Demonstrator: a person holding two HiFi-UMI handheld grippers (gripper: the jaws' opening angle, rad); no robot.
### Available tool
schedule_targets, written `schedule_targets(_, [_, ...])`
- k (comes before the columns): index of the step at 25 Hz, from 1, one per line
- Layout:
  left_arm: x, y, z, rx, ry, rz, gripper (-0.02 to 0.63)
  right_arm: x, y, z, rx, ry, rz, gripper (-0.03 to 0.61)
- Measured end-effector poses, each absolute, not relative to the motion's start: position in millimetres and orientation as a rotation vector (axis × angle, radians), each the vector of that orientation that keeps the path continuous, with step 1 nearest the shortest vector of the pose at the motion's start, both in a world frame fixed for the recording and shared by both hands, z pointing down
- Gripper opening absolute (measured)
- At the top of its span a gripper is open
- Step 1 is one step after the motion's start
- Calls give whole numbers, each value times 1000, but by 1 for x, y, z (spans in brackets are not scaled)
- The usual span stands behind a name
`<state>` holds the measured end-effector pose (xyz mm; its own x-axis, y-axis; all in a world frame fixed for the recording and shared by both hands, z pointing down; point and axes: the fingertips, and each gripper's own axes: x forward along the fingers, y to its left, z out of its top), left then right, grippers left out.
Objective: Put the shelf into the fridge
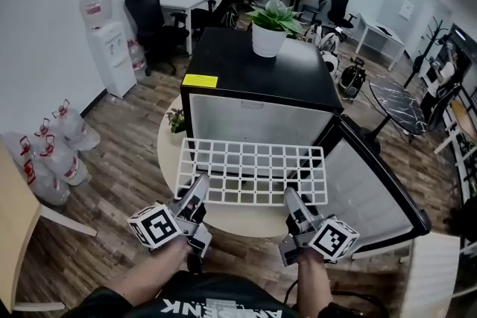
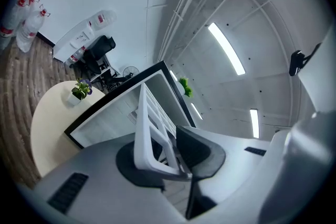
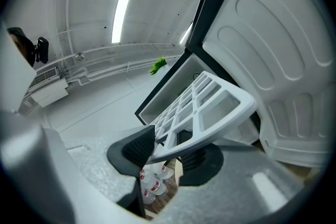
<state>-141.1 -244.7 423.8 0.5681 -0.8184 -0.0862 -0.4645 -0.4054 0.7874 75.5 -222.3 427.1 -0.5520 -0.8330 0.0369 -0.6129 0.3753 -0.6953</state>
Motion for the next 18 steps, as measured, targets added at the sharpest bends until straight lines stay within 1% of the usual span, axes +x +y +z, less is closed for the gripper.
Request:
schedule_targets(4, [-140,-260,430,2067,-971,-587,86,70,-230,434,-1263,2302,-961,127])
schedule_targets(11, [-132,-283,436,2084,-897,-533,86,96,-236,457,-1520,2170,-1061,127])
schedule_targets(12, [-132,-286,437,2083,-890,-525,86,94,-238,458,-1519,2144,-1077,127])
schedule_targets(15, [-133,-292,439,2081,-861,-506,86,67,-244,442,-1268,2044,-1114,127])
schedule_targets(18, [-133,-297,438,2095,-835,-499,86,64,-247,438,-1250,2037,-1100,127])
